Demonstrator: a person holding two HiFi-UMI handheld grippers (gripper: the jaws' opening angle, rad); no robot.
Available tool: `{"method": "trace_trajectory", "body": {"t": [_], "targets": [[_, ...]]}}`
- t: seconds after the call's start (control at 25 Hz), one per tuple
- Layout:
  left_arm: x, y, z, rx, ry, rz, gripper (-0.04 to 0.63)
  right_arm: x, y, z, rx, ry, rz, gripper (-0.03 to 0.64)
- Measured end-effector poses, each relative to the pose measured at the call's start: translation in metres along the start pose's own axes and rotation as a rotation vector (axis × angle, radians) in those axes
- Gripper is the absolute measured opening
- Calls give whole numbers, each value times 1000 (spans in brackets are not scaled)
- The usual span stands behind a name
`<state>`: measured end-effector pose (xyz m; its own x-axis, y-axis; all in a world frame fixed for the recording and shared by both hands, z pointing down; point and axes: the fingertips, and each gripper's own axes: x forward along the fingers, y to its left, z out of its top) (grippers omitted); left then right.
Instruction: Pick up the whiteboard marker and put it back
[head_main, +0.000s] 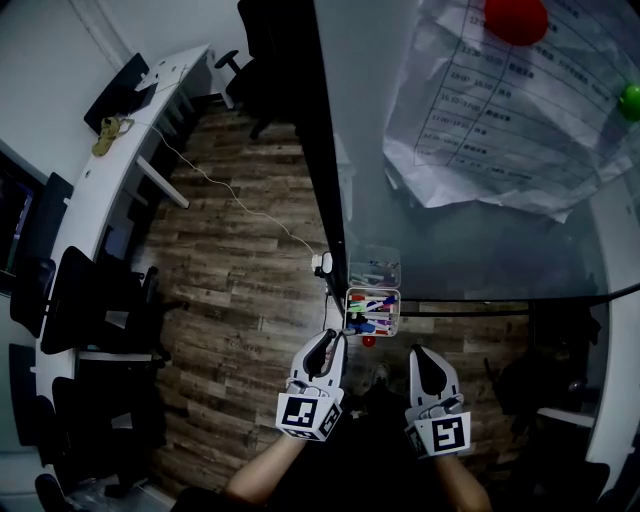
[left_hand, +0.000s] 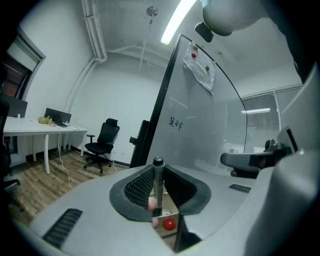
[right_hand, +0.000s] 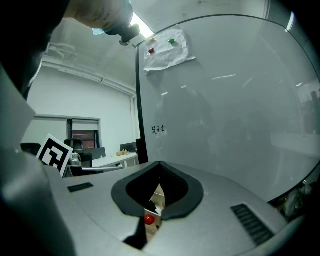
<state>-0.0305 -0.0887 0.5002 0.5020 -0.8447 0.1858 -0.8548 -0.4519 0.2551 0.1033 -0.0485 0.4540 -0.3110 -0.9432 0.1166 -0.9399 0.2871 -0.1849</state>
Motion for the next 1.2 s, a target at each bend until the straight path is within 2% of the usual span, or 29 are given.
{"method": "trace_trajectory", "body": {"t": [0.48,1.2], "targets": [[6,12,-18,-30,14,26,74,8,-3,-3,-1,20,3,14],[12,13,-35,-67,41,24,74,12,0,-9,-1,42,11,13]]}}
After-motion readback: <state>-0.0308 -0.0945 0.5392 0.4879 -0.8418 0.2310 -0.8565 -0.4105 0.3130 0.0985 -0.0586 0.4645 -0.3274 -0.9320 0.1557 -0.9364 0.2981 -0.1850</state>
